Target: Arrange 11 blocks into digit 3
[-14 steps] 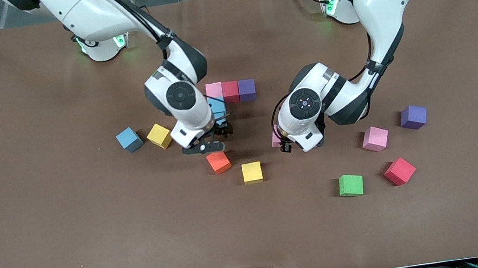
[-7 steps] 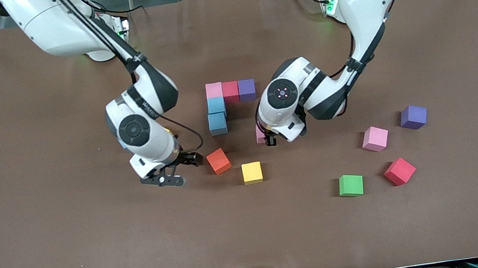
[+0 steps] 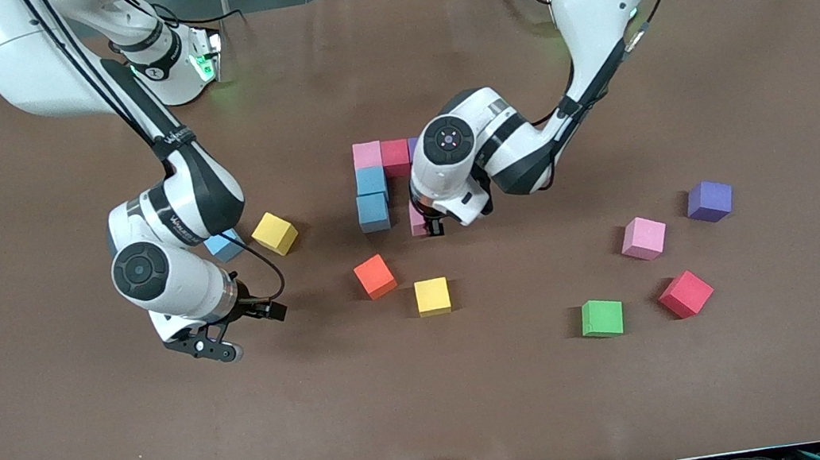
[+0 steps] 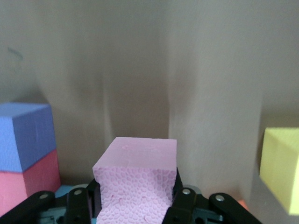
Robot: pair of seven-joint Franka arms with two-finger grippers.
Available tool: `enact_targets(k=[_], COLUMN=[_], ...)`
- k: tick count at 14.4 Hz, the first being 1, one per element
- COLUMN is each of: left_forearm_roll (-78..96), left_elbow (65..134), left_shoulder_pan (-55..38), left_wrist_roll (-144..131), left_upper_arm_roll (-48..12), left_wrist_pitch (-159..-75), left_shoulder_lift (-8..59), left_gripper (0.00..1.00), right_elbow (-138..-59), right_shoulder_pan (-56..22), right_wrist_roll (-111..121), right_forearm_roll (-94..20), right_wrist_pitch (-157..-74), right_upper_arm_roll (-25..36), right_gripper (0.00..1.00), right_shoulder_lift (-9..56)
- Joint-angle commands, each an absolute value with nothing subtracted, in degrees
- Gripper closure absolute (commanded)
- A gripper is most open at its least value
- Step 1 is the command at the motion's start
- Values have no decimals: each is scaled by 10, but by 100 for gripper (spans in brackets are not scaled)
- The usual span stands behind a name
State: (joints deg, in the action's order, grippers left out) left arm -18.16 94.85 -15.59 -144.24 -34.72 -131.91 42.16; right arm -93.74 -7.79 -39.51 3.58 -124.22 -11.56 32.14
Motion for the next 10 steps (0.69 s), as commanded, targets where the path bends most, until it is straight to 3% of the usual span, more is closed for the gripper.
enact_targets(k=[1, 6, 10], left_forearm_roll=[-198, -221, -229], left_elbow=[958, 969, 998], left_shoulder_pan=[-174, -206, -209], left_wrist_roll=[-1460, -1534, -1544], left_upper_arm_roll=[-330, -308, -308], left_wrist_pitch=[-1351, -1404, -1402], left_shoulder_lift=[427, 434, 428], left_gripper=[87, 87, 87], right_elbow=[-947, -946, -946], right_shoulder_pan=[-73, -74, -73], right_wrist_roll=[-398, -398, -398], right_forearm_roll=[50, 69, 72], right_wrist_pitch=[-1244, -1246, -1247], right_upper_arm_roll=[-124, -124, -124], right_gripper=[0, 0, 0], right_shoulder_lift=[314, 320, 322])
